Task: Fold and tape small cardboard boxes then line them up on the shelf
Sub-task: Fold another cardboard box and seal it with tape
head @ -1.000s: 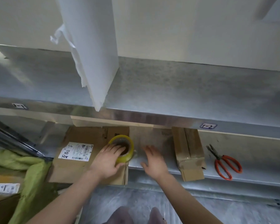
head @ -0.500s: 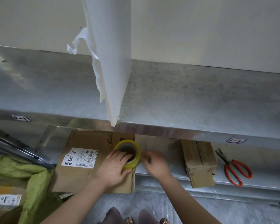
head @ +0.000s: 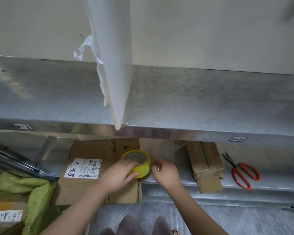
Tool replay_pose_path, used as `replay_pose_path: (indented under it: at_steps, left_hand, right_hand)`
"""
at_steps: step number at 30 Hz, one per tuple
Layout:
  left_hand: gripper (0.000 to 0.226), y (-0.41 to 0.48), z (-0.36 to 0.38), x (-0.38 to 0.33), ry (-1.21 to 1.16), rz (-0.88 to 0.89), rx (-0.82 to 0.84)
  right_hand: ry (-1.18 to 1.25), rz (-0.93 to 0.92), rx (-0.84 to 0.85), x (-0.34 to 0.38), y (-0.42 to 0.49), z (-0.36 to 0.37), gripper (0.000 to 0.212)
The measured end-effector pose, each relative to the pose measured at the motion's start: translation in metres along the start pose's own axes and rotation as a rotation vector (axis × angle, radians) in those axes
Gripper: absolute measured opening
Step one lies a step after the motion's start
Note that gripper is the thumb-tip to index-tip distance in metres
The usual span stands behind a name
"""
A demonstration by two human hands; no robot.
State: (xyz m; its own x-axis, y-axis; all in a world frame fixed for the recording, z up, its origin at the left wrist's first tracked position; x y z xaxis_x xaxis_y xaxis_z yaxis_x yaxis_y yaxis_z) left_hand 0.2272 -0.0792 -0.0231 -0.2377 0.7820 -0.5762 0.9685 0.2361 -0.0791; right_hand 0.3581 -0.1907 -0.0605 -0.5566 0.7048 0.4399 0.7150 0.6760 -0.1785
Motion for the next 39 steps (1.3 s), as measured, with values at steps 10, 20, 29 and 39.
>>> replay_pose_path:
  at_steps: [10, 20, 29, 39]
  left_hand:
    - [0.042, 0.003, -0.041, -0.086, -0.113, 0.118, -0.107]
    - [0.051, 0.010, -0.010, -0.172, -0.142, 0.128, -0.164]
    - [0.042, 0.013, 0.019, -0.230, -0.217, 0.074, -0.278]
    - [0.050, 0.022, 0.025, -0.224, -0.193, -0.018, -0.248]
  right_hand:
    - [0.132, 0.005, -0.147, -0.018, -0.035, -0.075, 0.011]
    - [0.357, -0.036, -0.120, -0.074, -0.069, -0.136, 0.009]
    - [0.429, -0.080, -0.061, -0.132, -0.081, -0.162, 0.009]
    - [0.324, -0.082, -0.167, -0.161, -0.078, -0.196, 0.014]
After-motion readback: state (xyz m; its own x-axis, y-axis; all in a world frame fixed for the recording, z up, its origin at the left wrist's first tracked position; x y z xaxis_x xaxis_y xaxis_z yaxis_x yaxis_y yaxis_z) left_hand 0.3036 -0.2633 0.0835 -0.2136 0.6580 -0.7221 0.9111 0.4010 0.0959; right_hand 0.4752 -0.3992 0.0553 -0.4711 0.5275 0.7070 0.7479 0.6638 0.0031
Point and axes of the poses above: each hand's wrist, its own y-axis towards the middle knuckle, its own z-axis out of the palm, x = y × z, the point moved 9 cm from there along y, towards the middle knuckle, and after that the axes turned 11 degrees about -y, right-handed, at the moved point
